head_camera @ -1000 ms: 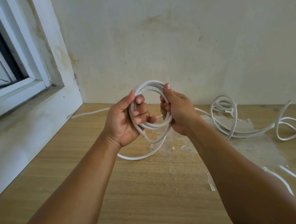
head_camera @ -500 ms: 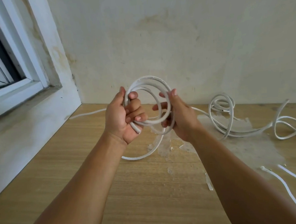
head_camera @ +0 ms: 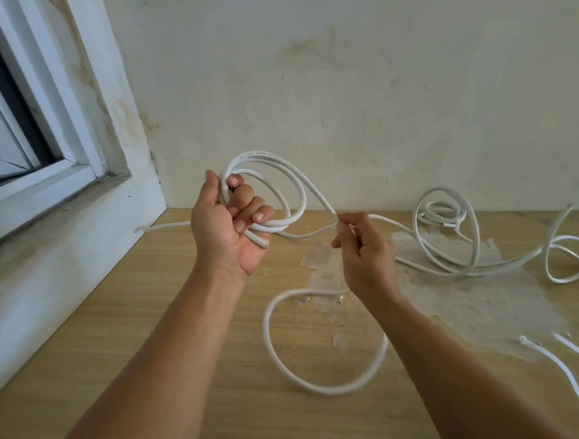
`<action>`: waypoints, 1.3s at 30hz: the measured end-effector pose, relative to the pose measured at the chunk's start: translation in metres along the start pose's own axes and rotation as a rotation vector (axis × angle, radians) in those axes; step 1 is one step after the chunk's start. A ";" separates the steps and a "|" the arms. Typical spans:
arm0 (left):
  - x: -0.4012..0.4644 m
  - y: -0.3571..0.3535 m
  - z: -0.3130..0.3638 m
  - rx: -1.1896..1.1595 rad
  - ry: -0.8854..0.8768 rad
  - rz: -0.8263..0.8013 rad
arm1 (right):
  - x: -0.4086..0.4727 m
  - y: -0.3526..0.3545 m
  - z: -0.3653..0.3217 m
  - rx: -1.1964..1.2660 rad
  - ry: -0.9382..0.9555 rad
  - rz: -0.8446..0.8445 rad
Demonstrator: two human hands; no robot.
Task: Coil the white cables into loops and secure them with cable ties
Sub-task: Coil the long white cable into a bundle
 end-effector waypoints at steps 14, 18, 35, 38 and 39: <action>0.009 0.006 -0.013 0.157 -0.093 0.023 | -0.025 -0.021 -0.057 -0.345 0.375 -0.534; 0.011 0.008 -0.013 0.139 -0.154 0.090 | -0.034 -0.026 -0.057 -0.215 0.236 -0.653; 0.019 0.018 0.011 0.232 -0.278 0.156 | -0.059 -0.030 -0.021 -0.138 0.519 -0.338; 0.018 0.023 0.003 0.435 -0.290 0.141 | -0.054 -0.030 -0.038 -0.224 0.743 -0.360; 0.018 0.025 0.001 0.503 -0.301 0.126 | -0.050 -0.030 -0.042 -0.229 0.790 -0.374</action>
Point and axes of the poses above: each hand's wrist, its own x-axis towards the middle knuckle, its own y-axis out of the back of the hand, z = x × y, the point moved 2 cm from there along x, towards the middle knuckle, and after that the axes turned 7 degrees about z, right-handed, at the moved point
